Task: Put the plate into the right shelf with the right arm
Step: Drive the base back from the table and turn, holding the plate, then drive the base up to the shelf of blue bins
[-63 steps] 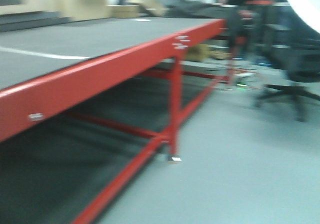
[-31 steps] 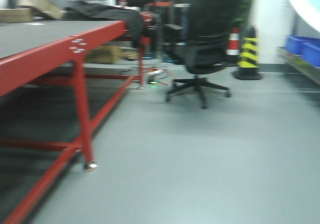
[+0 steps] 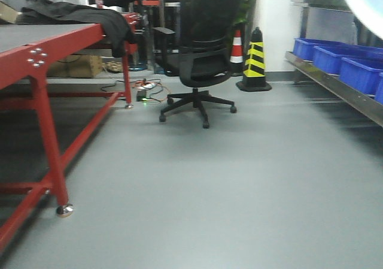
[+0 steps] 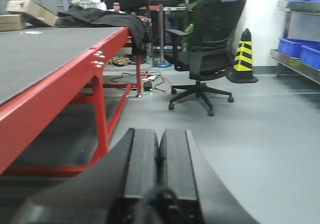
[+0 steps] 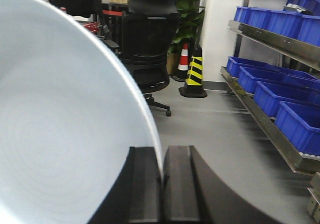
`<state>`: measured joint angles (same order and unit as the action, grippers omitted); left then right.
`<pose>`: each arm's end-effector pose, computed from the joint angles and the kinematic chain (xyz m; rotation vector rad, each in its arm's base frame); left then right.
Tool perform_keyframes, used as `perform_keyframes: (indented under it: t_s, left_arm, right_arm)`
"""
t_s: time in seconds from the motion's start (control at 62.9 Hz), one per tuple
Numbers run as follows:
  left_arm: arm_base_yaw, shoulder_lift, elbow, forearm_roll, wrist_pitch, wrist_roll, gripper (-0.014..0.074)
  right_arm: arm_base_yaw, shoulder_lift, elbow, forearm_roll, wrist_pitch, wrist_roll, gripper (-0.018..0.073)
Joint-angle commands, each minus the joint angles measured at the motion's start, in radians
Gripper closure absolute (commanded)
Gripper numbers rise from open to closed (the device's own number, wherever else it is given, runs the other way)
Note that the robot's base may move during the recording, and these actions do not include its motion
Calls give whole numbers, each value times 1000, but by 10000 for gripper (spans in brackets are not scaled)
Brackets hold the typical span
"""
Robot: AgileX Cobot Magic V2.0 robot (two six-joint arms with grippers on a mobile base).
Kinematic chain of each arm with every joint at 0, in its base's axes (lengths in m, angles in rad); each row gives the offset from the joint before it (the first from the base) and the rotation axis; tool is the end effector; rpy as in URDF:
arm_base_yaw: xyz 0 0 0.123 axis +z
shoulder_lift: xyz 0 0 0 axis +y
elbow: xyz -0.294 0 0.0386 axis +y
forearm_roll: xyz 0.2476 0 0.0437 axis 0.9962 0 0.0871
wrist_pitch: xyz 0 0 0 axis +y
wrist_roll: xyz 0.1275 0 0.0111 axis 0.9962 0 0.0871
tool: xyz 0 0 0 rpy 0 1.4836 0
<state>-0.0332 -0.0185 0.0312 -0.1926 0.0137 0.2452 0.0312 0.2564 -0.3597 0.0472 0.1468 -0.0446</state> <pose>0.0812 -0.0030 0.2045 0.0669 1.5083 0.0136 0.0950 0.0038 0.3095 -0.0277 1.5268 0.0318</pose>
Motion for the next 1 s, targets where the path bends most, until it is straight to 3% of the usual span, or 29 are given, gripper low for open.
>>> perform_keyframes:
  t_s: [0.0, 0.986]
  left_arm:
    - [-6, -4, 10, -6, -88, -1, 643]
    - [-6, -4, 10, -6, -88, -1, 643]
  right_arm:
    - [-5, 8, -29, -5, -94, -3, 507]
    - [-5, 8, -29, -5, -94, -3, 507]
